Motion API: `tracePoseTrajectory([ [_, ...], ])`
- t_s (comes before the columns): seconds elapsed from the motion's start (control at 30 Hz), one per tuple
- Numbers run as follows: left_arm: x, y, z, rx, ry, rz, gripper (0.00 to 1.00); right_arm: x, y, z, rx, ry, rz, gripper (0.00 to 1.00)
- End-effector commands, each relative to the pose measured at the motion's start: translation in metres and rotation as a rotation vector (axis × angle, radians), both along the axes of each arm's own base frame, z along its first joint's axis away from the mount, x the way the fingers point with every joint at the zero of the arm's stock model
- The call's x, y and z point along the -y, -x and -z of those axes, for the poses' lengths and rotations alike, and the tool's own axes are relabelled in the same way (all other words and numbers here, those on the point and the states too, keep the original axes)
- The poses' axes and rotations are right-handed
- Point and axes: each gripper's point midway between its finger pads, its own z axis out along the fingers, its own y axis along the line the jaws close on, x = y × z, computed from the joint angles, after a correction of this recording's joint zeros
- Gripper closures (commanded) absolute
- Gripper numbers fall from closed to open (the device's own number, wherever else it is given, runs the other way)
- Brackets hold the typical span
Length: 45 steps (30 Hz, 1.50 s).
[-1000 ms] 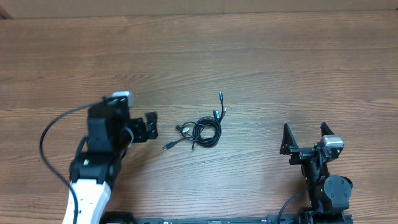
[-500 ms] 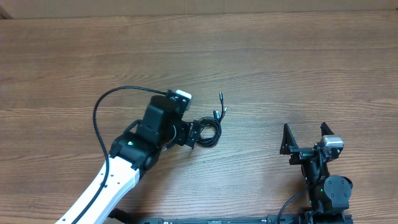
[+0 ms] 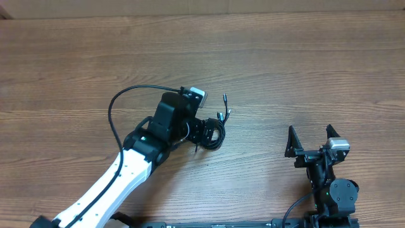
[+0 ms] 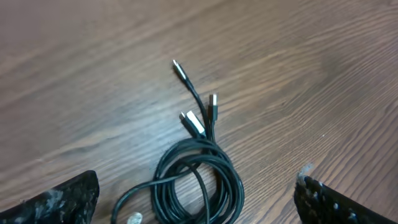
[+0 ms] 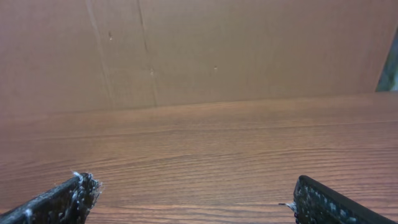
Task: Untangle cables
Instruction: 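Close the left gripper on the cable bundle's coiled loops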
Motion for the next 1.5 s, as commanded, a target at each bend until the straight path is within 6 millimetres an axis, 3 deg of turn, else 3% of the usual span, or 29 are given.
tracePoseTrajectory([
  [0.0,0.021,0.007,0.016,-0.044,-0.014,0.077,0.03,0.000,0.000,0.002,0.003,-0.006,-0.001,0.00],
  [0.1,0.029,0.016,0.042,-0.016,-0.165,0.165,0.09,0.000,0.000,0.002,0.003,-0.006,0.000,0.00],
  [0.3,0.021,0.008,0.045,0.036,-0.257,0.115,0.15,0.000,0.000,0.002,0.003,-0.006,-0.001,0.00],
  [0.37,0.019,0.006,0.045,0.043,-0.264,0.104,0.23,0.000,0.000,0.002,0.003,-0.006,-0.001,0.00],
  [0.4,0.018,0.005,0.045,0.042,-0.267,0.102,0.34,0.000,0.000,0.002,0.003,-0.006,-0.001,0.00],
  [0.43,0.018,0.007,0.046,0.036,-0.271,0.103,0.51,0.000,0.000,0.002,0.003,-0.006,0.000,0.00],
  [0.47,0.017,0.008,0.047,0.029,-0.275,0.104,0.60,0.000,0.000,0.002,0.003,-0.006,-0.001,0.00],
  [0.67,0.007,0.020,0.063,-0.058,-0.307,0.086,0.67,0.000,0.000,0.002,0.003,-0.006,-0.001,0.00],
  [0.77,0.004,0.024,0.076,-0.097,-0.334,0.091,0.76,0.000,0.000,0.002,0.003,-0.006,-0.001,0.00],
  [0.87,0.003,0.025,0.084,-0.118,-0.349,0.093,0.96,0.000,0.000,0.002,0.003,-0.006,-0.001,0.00],
  [0.9,0.003,0.024,0.083,-0.112,-0.348,0.091,0.96,0.000,0.000,0.002,0.003,-0.006,-0.001,0.00],
  [1.0,-0.001,0.005,0.068,-0.037,-0.363,0.030,0.96,0.000,0.000,0.002,0.003,-0.006,-0.001,0.00],
  [1.07,-0.001,-0.012,0.046,0.018,-0.353,-0.010,0.96,0.000,0.000,0.002,0.003,-0.006,0.000,0.00],
  [1.2,0.016,-0.045,-0.024,0.146,-0.236,-0.047,0.96,0.000,0.000,0.002,0.003,-0.006,0.000,0.00],
  [1.3,0.031,-0.050,-0.053,0.174,-0.157,-0.024,0.96,0.000,0.000,0.002,0.003,-0.006,-0.001,0.00],
  [1.37,0.042,-0.045,-0.061,0.160,-0.110,0.023,0.96,0.000,0.000,0.002,0.003,-0.006,-0.001,0.00],
  [1.47,0.046,-0.035,-0.055,0.110,-0.091,0.060,0.96,0.000,0.000,0.002,0.003,-0.006,-0.001,0.00],
])
